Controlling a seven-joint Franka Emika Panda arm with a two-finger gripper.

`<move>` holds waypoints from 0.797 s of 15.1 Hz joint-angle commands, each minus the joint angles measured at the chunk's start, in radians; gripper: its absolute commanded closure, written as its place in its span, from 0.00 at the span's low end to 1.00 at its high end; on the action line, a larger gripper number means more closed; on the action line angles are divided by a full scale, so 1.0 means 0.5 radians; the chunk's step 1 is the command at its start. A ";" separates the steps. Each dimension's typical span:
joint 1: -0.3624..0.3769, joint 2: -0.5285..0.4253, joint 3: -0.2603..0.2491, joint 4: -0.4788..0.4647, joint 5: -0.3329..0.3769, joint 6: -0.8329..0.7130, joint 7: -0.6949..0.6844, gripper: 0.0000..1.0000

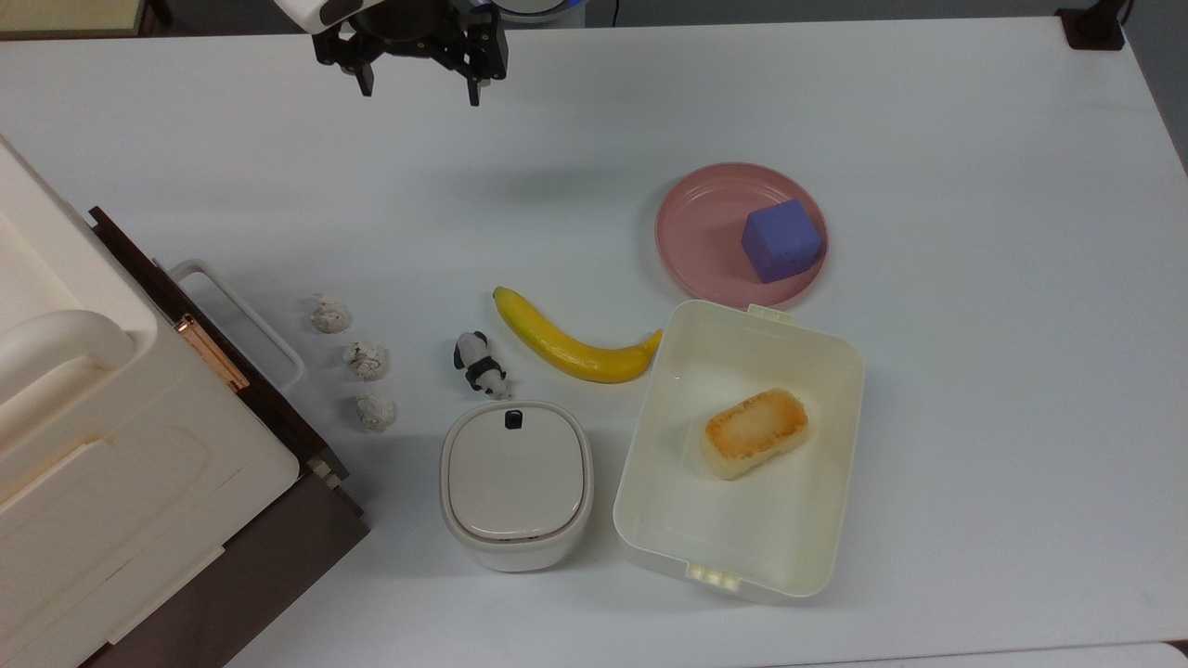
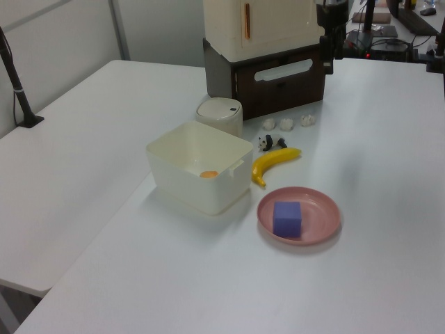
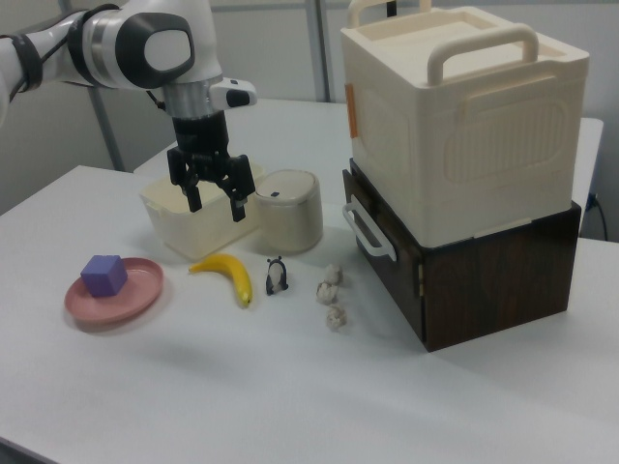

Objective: Slide open the drawer

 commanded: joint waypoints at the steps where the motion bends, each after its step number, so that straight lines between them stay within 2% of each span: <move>1: 0.007 -0.031 0.016 -0.021 -0.037 -0.037 0.015 0.00; 12: 0.001 -0.022 0.010 -0.021 -0.024 0.027 0.018 0.00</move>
